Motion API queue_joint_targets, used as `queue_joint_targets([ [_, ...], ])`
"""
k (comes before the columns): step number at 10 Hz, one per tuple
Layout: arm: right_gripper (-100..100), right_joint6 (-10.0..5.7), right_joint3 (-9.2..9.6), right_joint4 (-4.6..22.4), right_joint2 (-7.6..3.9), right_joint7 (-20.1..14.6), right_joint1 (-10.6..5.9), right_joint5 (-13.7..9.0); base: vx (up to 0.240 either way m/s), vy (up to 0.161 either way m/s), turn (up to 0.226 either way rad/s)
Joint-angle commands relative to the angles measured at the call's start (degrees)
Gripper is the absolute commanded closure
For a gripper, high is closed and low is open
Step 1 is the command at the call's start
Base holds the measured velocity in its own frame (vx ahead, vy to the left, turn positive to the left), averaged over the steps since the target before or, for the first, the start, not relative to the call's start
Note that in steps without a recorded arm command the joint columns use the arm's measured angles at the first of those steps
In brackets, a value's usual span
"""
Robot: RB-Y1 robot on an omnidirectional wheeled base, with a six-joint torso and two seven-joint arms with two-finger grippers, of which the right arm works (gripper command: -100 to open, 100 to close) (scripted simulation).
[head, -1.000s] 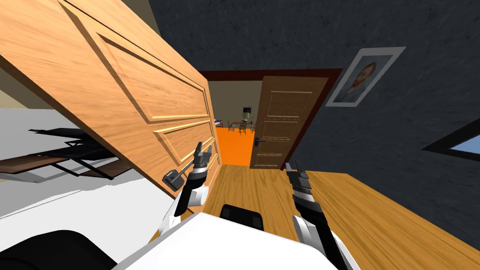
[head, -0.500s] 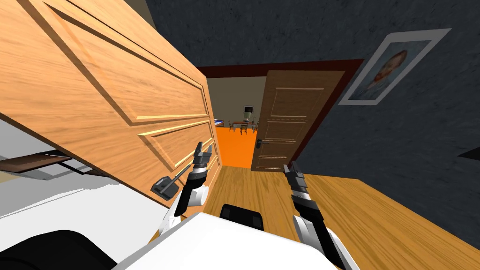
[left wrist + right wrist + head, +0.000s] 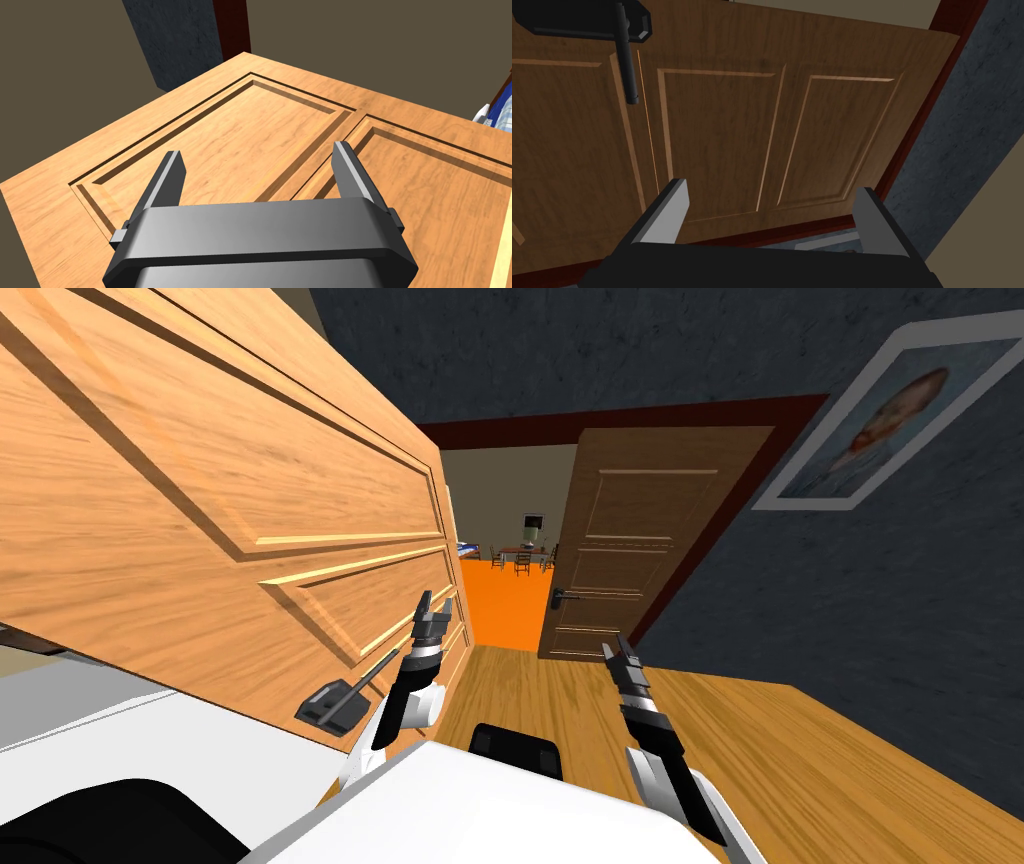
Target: Pull the door open
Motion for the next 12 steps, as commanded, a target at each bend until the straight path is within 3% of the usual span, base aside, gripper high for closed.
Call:
queue_joint_targets([
  [1,-100,0.48,-0.26,2.27,-0.72,-1.72,-0.69,0.77,0.142,-0.003,0.075],
  [12,-100,3.90,-1.77,14.62,-4.68,-10.96,-4.97,5.02,0.145,-0.002,0.056],
])
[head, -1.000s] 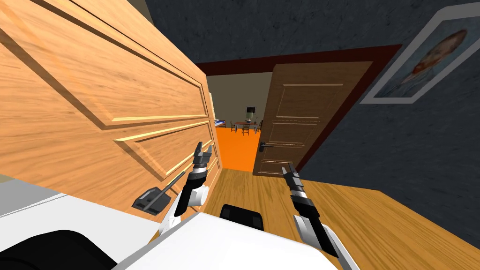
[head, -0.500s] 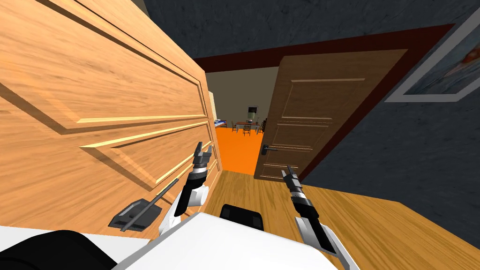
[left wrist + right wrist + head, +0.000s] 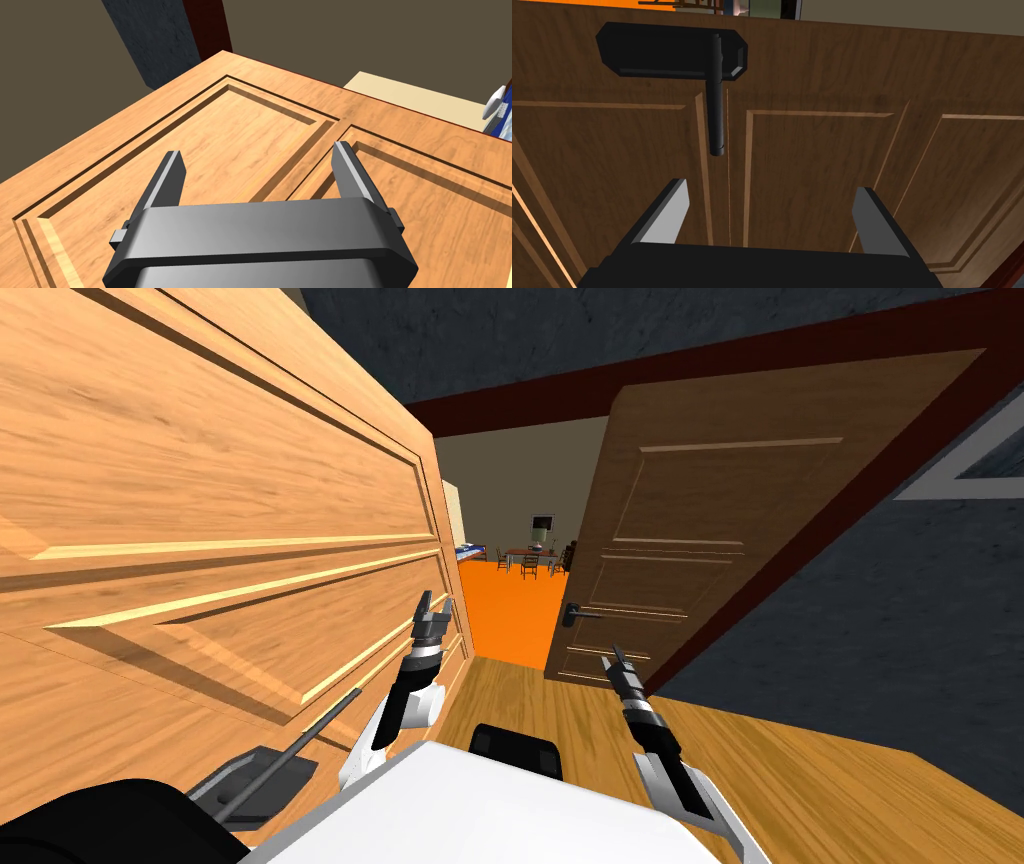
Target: Pull the door open
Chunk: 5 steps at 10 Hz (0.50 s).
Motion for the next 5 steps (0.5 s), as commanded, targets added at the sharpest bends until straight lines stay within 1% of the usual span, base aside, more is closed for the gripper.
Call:
queue_joint_targets([
  [1,-100,0.86,-0.24,1.99,-0.67,-1.70,-0.83,0.72,0.197,-0.025,0.063],
  [2,-100,1.19,-0.39,3.18,-1.04,-2.59,-1.24,1.13,0.196,-0.025,0.051],
  [5,-100,1.99,-0.74,6.06,-1.95,-4.75,-2.24,2.13,0.180,-0.002,0.049],
])
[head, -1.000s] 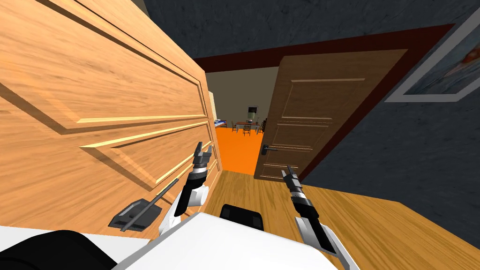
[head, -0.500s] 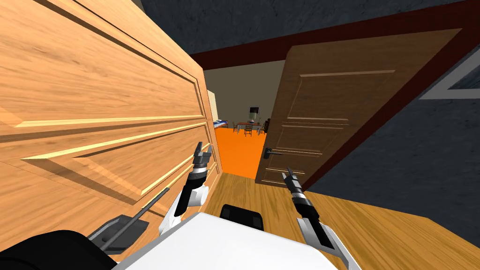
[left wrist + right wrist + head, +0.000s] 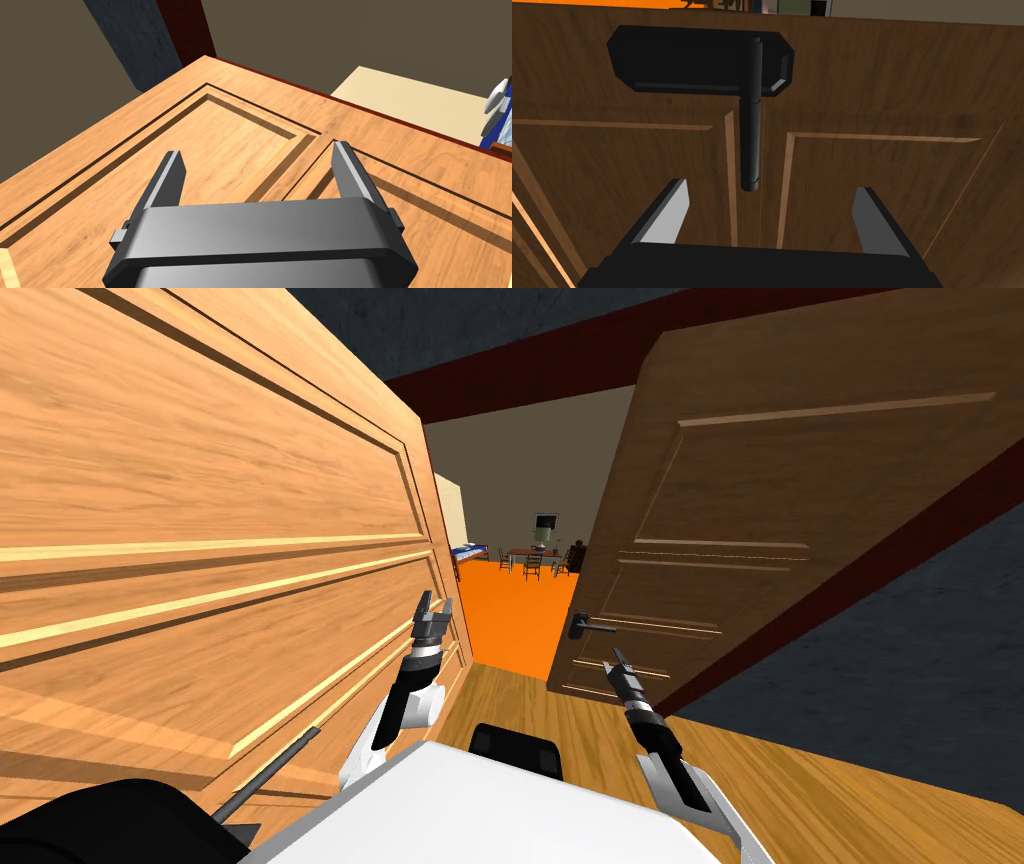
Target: Pull the door open
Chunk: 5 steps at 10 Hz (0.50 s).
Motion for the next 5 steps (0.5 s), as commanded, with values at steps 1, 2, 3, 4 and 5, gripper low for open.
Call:
queue_joint_targets([
  [1,-100,0.11,-0.23,1.62,-0.46,-1.03,-0.51,0.39,0.193,-0.033,0.033],
  [2,-100,0.34,-0.33,2.46,-0.72,-1.66,-0.80,0.68,0.193,-0.033,0.041],
  [3,-100,0.51,-0.41,3.07,-0.92,-2.12,-1.01,0.89,0.187,-0.035,0.038],
  [4,-100,0.23,-0.38,2.74,-0.79,-1.75,-0.81,0.73,0.080,-0.019,0.011],
  [5,-100,-0.15,-1.84,4.77,-1.96,-2.17,-1.49,-0.26,0.133,0.041,0.229],
])
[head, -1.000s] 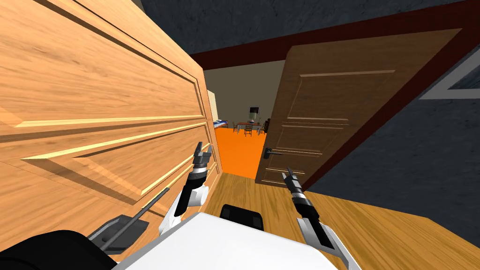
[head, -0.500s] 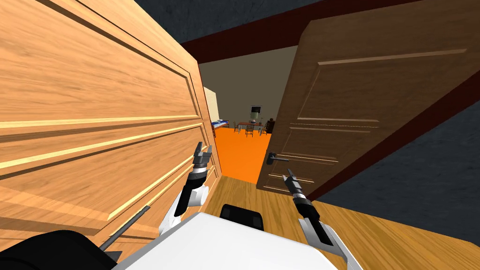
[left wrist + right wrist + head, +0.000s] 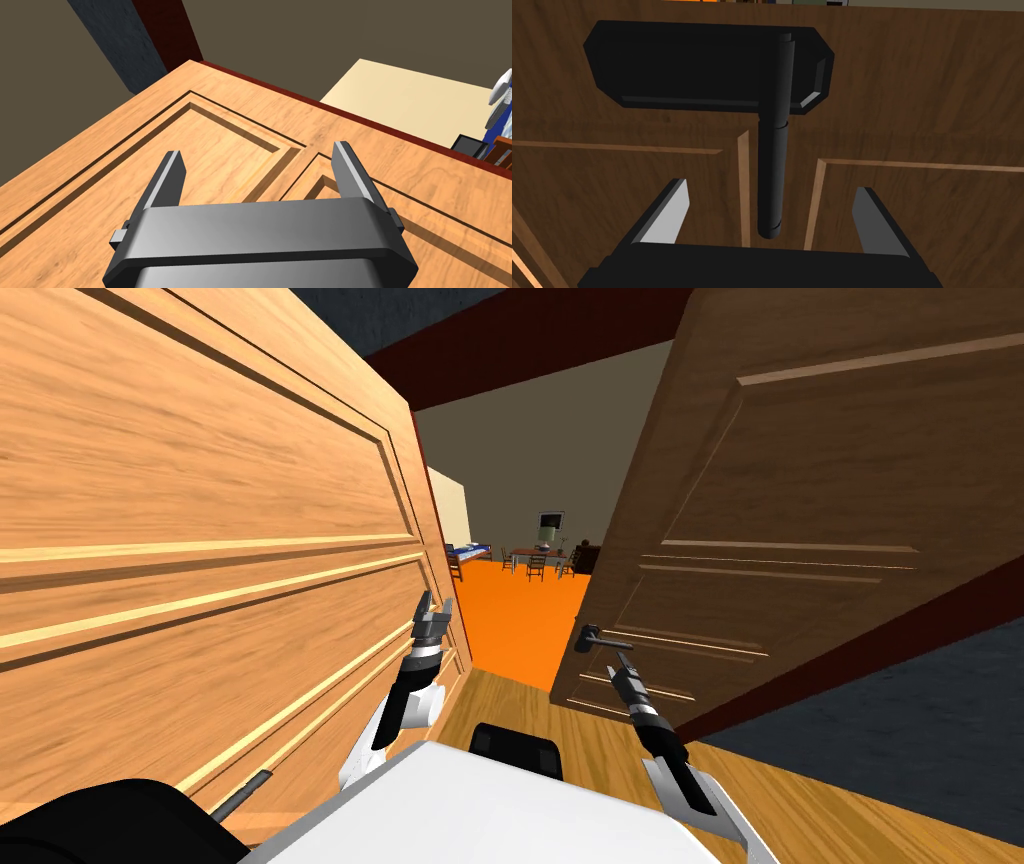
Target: Pull the door open
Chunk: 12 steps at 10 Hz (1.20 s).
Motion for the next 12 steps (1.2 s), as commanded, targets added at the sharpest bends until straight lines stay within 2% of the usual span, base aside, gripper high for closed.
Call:
queue_joint_targets([
  [1,-100,-0.27,-1.10,1.75,-1.12,-0.41,-0.87,-0.81,0.169,0.019,0.170],
  [4,-100,-0.88,-3.28,4.72,-2.86,-0.88,-1.85,-2.34,0.164,0.003,0.133],
  [5,-100,-1.01,-3.74,5.34,-3.23,-0.98,-2.06,-2.67,0.143,0.000,0.094],
  [6,-100,-0.76,-3.39,4.61,-3.07,-1.00,-1.79,-2.46,0.060,-0.004,0.017],
  [7,100,-0.76,-3.39,4.61,-3.07,-1.00,-1.79,-2.46,-0.005,0.000,-0.013],
  [12,100,-0.76,-3.39,4.61,-3.07,-1.00,-1.79,-2.46,-0.011,0.000,0.002],
])
